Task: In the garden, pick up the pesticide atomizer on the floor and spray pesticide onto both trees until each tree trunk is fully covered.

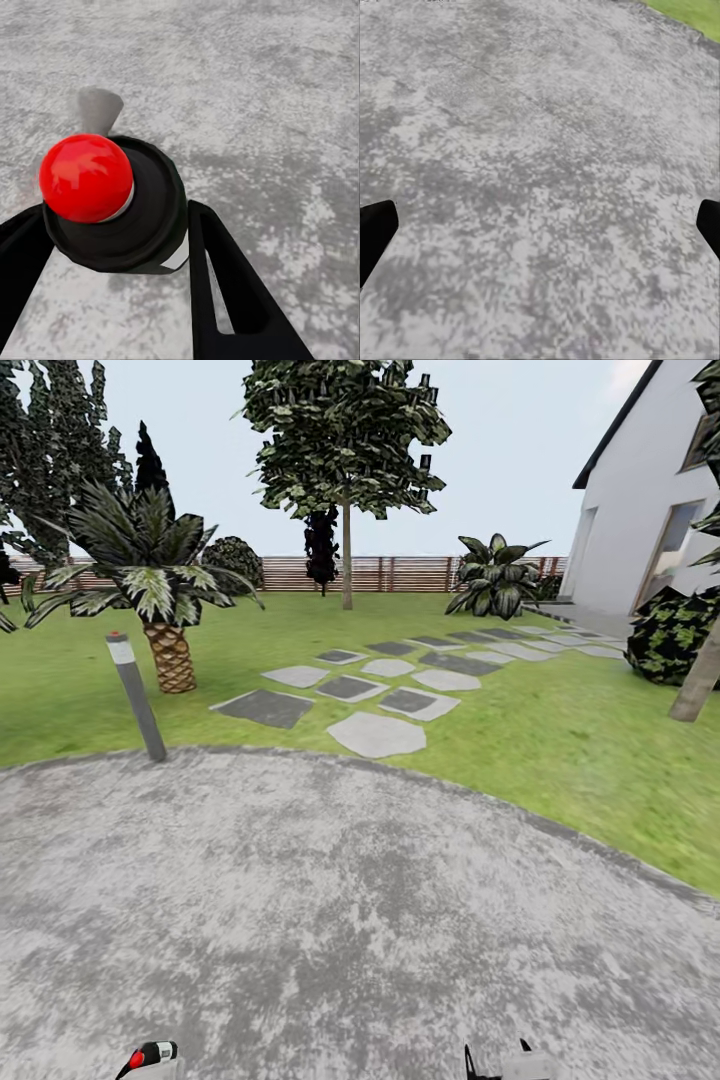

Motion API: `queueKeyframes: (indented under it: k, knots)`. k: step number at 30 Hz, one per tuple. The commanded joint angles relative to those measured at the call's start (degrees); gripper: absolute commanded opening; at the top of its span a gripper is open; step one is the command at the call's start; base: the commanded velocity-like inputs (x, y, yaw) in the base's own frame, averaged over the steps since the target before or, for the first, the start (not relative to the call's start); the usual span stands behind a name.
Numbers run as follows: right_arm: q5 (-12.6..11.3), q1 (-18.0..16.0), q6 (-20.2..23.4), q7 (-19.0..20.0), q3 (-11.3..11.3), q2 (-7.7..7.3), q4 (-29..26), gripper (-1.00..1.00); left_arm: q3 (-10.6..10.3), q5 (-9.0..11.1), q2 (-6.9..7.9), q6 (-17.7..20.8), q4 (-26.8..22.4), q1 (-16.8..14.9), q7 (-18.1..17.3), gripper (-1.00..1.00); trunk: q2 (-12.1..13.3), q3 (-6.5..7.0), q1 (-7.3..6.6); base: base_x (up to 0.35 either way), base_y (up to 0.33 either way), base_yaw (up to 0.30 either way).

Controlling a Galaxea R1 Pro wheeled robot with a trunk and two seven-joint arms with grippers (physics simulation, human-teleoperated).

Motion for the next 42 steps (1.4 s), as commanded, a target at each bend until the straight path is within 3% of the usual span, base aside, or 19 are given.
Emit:
queueKeyframes:
  k: [1, 42]
  knots:
    - [0.4, 0.0, 0.0, -0.6, 0.3, -0.04, 0.1, 1.0, -0.2, 0.5, 0.02, -0.2, 0.0, 0.0, 0.0, -1.0, 0.0, -0.05, 0.02, 0.339, 0.0, 0.0]
    - [0.4, 0.0, 0.1, -0.5, 0.2, -0.05, 0.3, 1.0, -0.1, 0.5, 0.02, -0.1, 0.0, 0.0, 0.0, -1.0, 0.0, -0.05, 0.02, 0.339, 0.0, 0.0]
